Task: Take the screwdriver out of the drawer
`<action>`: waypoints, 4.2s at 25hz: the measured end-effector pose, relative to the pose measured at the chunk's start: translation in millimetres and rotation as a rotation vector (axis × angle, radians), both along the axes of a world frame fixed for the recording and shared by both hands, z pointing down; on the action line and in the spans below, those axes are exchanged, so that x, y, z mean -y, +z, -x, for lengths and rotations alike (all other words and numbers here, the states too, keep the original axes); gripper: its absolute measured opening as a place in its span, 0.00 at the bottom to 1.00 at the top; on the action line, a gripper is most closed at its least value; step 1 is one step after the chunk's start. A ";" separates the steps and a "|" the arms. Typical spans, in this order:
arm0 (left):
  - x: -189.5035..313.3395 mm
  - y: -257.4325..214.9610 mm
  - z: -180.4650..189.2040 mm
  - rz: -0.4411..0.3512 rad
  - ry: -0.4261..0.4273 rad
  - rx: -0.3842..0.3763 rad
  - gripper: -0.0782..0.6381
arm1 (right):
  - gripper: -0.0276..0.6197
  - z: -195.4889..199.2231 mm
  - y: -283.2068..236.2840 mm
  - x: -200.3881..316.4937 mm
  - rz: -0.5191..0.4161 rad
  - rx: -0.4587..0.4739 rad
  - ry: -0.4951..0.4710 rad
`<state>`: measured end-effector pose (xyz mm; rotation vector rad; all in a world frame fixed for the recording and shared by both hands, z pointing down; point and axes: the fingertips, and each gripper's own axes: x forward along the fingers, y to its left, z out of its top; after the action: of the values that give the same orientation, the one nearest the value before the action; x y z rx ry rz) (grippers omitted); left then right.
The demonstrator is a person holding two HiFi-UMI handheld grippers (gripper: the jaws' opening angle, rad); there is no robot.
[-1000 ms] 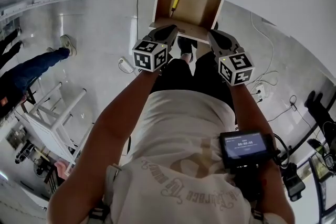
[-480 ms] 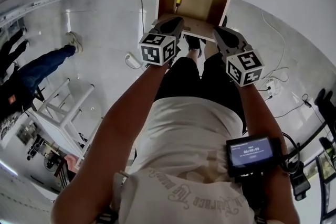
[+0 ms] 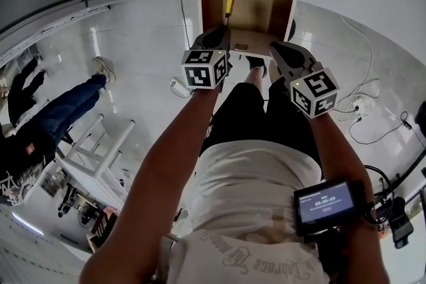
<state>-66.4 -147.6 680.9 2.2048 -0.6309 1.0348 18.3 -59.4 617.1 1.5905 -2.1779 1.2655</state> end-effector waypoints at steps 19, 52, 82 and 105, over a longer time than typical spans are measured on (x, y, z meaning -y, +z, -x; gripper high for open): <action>14.7 30.6 -21.3 0.017 0.058 0.035 0.32 | 0.05 -8.2 5.2 -7.4 0.002 0.020 0.060; 52.1 80.3 -28.0 0.014 0.104 0.200 0.35 | 0.05 -19.3 6.2 2.8 -0.017 0.055 0.093; 64.4 110.6 -15.7 0.027 0.151 0.326 0.21 | 0.05 -33.6 9.5 -0.7 0.001 0.064 0.145; 57.6 92.5 -32.4 0.020 0.124 0.256 0.20 | 0.05 -23.2 9.0 0.4 0.000 0.064 0.095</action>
<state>-34.0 -205.3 773.4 2.1339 -0.5966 1.3962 41.5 -59.7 626.1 1.6948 -2.1629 1.3611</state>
